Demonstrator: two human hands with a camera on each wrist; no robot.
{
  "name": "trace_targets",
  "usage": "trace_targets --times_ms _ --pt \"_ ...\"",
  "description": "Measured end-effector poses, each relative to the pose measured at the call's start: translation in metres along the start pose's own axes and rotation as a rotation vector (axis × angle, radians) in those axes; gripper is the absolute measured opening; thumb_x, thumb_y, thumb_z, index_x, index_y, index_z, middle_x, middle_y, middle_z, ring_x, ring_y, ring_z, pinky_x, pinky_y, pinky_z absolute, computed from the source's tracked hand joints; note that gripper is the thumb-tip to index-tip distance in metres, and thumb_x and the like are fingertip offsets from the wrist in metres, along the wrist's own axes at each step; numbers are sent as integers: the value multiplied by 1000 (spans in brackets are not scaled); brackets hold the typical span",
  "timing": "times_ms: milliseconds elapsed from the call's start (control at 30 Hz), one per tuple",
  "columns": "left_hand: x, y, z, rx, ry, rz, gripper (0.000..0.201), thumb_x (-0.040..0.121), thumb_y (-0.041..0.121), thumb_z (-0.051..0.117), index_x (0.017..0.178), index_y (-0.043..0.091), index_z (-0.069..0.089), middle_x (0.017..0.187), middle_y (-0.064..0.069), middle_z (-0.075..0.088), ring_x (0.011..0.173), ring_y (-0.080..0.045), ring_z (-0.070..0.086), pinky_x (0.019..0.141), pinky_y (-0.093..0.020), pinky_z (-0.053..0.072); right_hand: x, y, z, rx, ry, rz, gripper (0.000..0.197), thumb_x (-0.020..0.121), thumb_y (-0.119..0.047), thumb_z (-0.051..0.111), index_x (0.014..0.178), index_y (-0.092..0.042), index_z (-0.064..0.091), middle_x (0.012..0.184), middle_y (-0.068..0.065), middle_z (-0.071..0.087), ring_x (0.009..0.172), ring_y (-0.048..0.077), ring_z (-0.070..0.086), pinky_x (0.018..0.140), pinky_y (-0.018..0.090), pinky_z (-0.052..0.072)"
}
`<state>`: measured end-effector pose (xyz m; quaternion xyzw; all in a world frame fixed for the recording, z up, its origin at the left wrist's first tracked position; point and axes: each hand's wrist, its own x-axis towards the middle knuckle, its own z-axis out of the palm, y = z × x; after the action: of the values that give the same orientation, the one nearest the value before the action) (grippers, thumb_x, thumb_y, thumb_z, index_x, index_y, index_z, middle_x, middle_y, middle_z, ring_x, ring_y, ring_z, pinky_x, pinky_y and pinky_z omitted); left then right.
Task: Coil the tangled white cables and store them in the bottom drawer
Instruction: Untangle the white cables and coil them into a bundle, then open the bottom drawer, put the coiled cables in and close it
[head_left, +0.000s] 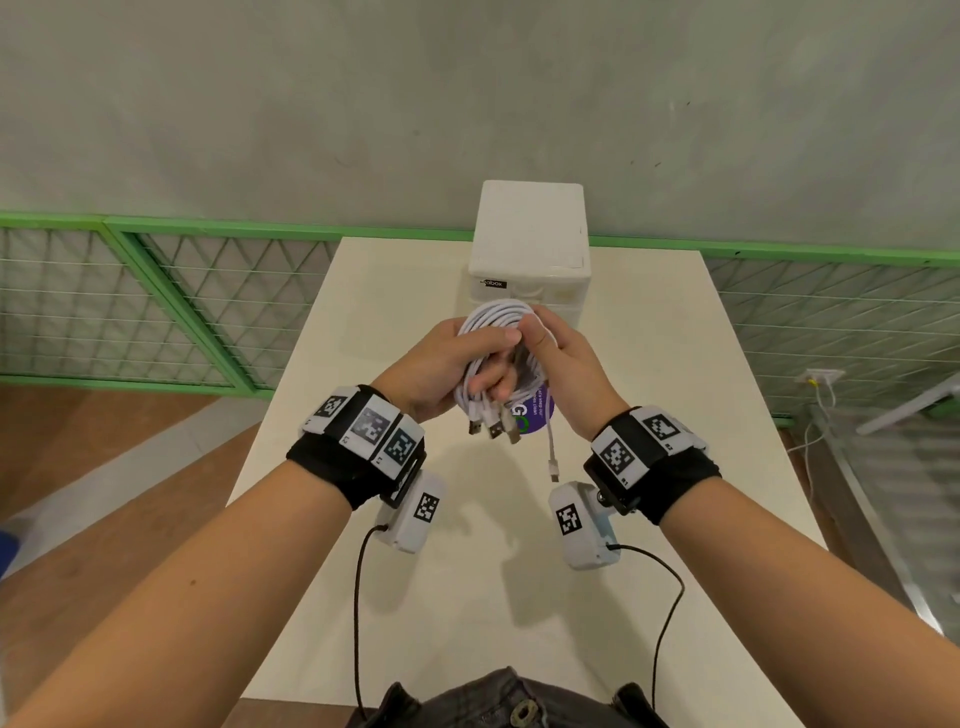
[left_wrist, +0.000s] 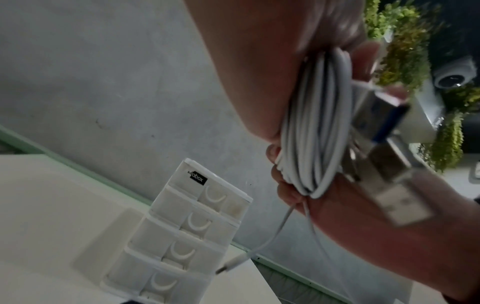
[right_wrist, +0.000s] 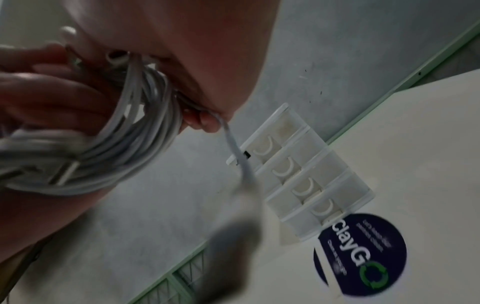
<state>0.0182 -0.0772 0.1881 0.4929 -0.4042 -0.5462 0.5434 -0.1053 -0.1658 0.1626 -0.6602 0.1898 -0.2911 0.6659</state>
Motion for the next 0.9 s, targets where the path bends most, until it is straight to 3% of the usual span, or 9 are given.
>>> trace_targets --times_ms 133,233,400,433,533,633,700,800,900 --pt "7 1 -4 80 164 43 9 91 9 57 91 8 66 53 -2 56 56 -14 53 61 -22 49 5 -7 -7 -77 73 -47 18 93 -19 50 108 -16 59 92 -8 66 81 -3 62 76 13 49" --pt "10 4 -4 160 168 36 13 88 5 60 94 14 67 68 3 66 64 -8 61 65 -18 51 8 -14 -12 -108 91 -71 17 89 -15 57 105 -18 60 94 -7 66 84 -2 62 78 13 48" --pt "13 13 -7 491 166 15 59 73 5 72 127 14 52 112 -4 65 96 -14 64 82 -23 53 15 -15 -16 -361 35 -64 22 75 -35 71 96 -39 67 97 -9 70 101 14 60 92 30 48" --pt "14 14 -5 524 170 21 63 70 8 72 129 15 50 113 -4 64 96 -16 64 82 -25 53 15 -17 -14 -368 23 -58 22 76 -33 71 96 -40 66 98 -10 69 102 11 59 93 26 46" --pt "16 19 2 457 192 71 44 80 2 66 122 14 57 94 1 66 71 -4 64 65 -20 52 13 -21 -9 -264 12 -37 16 87 -19 61 102 -23 62 96 -7 65 86 -5 60 79 10 46" --pt "15 22 1 293 256 85 43 85 -4 62 126 6 55 80 2 63 50 2 58 52 -11 46 10 -23 -5 -252 11 -35 27 94 -23 48 116 -9 54 104 2 62 82 -3 60 76 11 48" --pt "13 20 -1 228 284 108 45 84 -4 62 127 8 55 77 -2 63 48 0 55 51 -12 45 8 -20 -3 -276 10 -30 31 95 -27 45 122 -12 50 109 0 61 87 -2 61 79 11 48" --pt "13 22 -9 150 376 198 38 85 -3 62 118 16 62 66 -1 61 47 -9 48 50 -18 44 3 -15 -1 -282 34 -19 34 96 -36 37 127 -26 46 119 -7 60 108 4 58 95 27 47" --pt "17 26 -17 72 464 291 29 85 -2 61 110 12 64 61 5 61 46 -11 46 48 -20 42 1 -12 8 -194 85 35 32 99 -32 33 128 -30 46 112 -9 63 101 8 62 96 44 48"
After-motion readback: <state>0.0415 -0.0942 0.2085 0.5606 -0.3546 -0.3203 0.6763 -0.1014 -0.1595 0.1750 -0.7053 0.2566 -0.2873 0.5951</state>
